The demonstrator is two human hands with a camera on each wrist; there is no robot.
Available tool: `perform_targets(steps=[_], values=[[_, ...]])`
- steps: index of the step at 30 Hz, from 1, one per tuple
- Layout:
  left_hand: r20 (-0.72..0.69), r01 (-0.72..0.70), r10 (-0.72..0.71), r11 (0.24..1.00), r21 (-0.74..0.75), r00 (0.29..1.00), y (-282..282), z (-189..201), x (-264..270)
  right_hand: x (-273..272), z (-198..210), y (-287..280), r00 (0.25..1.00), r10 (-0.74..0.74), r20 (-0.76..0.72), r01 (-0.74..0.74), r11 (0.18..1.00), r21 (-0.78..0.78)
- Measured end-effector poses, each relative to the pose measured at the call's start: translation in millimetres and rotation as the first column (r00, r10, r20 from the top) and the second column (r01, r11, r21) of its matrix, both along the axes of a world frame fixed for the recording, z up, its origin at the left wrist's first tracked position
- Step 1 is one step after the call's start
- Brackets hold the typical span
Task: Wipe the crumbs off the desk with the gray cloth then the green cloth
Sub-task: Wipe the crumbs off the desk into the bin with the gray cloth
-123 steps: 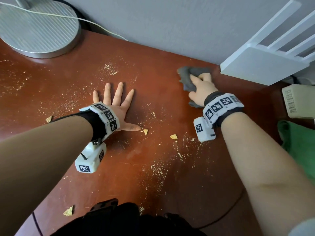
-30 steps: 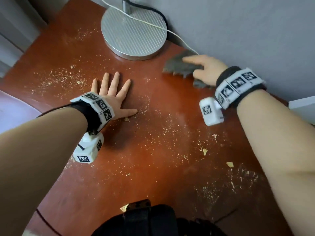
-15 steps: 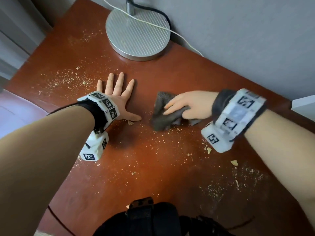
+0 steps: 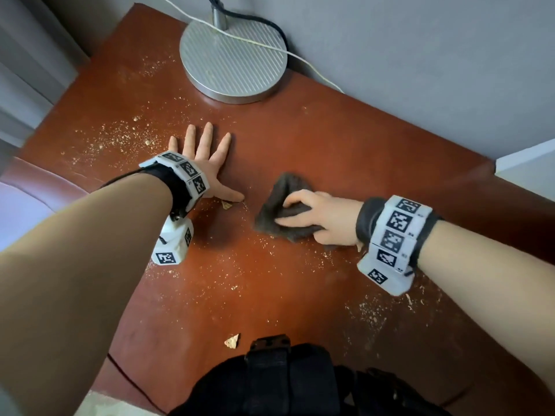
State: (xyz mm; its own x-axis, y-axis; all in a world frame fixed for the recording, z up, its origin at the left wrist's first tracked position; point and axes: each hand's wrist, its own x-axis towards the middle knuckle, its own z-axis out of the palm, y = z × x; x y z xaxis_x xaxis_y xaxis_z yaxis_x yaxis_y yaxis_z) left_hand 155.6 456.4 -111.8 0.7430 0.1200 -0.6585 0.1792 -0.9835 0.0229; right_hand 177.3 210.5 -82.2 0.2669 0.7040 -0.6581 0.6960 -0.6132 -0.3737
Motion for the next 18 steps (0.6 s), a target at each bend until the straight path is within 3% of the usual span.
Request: perform_targets(steps=[2, 5, 8, 10, 11, 14, 16, 18], values=[[-0.001, -0.002, 0.002, 1.0, 0.001, 1.0, 0, 2, 0, 1, 16, -10, 0.995, -0.068, -0.076, 0.07, 0.997, 0.032], [0.005, -0.01, 0.01, 1.0, -0.005, 1.0, -1, 2, -2, 28, 31, -25, 0.935, -0.352, 0.043, 0.338, 0.921, 0.191], [0.017, -0.016, 0.016, 1.0, 0.003, 1.0, -3, 1, -2, 74, 27, -34, 0.684, -0.705, 0.189, 0.619, 0.697, 0.362], [0.024, -0.017, 0.017, 1.0, 0.004, 1.0, -3, 0, -1, 101, 14, -34, 0.487, -0.827, 0.281, 0.745, 0.561, 0.361], [0.025, -0.017, 0.017, 1.0, 0.003, 1.0, -3, -1, -1, 111, 5, -30, 0.449, -0.837, 0.312, 0.783, 0.537, 0.314], [0.019, -0.02, 0.02, 1.0, -0.001, 1.0, -2, -3, 1, 124, -19, -11, 0.522, -0.728, 0.444, 0.78, 0.618, 0.096], [0.018, -0.019, 0.019, 1.0, -0.001, 1.0, -2, -4, 2, 132, -26, 1, 0.564, -0.677, 0.474, 0.738, 0.67, 0.078], [0.028, -0.022, 0.022, 1.0, -0.007, 0.999, -1, -5, 2, 141, -30, 10, 0.663, -0.597, 0.451, 0.635, 0.768, 0.083]])
